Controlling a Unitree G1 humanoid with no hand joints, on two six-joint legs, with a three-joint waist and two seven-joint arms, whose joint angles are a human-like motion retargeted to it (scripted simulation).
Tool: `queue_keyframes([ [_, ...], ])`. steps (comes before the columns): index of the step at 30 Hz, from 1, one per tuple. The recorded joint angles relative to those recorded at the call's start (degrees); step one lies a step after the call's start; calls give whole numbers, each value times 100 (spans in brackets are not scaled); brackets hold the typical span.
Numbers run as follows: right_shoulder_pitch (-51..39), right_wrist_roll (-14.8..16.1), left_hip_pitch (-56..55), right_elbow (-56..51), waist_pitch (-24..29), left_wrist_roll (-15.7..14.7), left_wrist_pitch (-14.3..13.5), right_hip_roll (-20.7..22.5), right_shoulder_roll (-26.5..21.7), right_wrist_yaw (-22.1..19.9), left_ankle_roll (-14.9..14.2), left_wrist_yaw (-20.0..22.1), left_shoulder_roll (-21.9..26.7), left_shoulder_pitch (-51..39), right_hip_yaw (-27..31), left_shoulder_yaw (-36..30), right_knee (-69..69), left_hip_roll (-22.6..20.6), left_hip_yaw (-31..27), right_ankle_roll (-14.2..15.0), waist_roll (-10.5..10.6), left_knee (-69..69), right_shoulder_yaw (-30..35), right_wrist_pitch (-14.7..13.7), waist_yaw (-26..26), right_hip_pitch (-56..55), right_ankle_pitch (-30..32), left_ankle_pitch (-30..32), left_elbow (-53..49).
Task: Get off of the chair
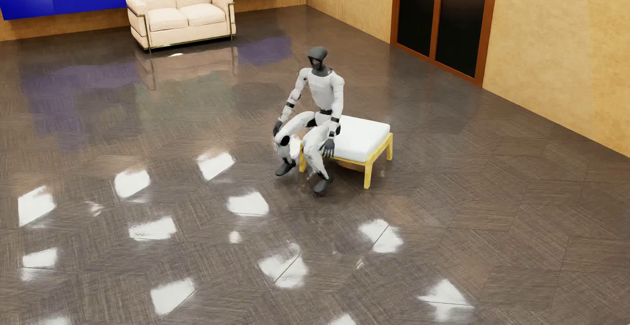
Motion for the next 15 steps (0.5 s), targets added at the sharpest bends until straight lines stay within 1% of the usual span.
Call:
queue_keyframes([
  [9,-123,-9,-106,-41,78,-31,-16,37,-10,-96,-28,90,22,-156,8,7,-9,-8,-14,-13,-14,-5,36,-37,5,-108,-2,-7,36],
  [11,-196,13,-174,-23,155,-61,-12,49,-8,-110,-53,70,20,-247,16,-20,-4,-17,-22,-13,-23,-6,29,-54,12,-178,-3,-14,65],
  [14,-353,50,-339,-10,320,-75,-51,55,-41,-193,-144,151,31,-449,32,2,6,3,-42,10,-37,-1,-12,-112,30,-345,-25,-37,83],
  [15,-415,67,-425,-13,373,8,-71,57,-54,-209,-172,163,72,-462,40,-14,10,12,-56,30,-36,6,-12,-135,30,-429,-34,-59,-19],
])
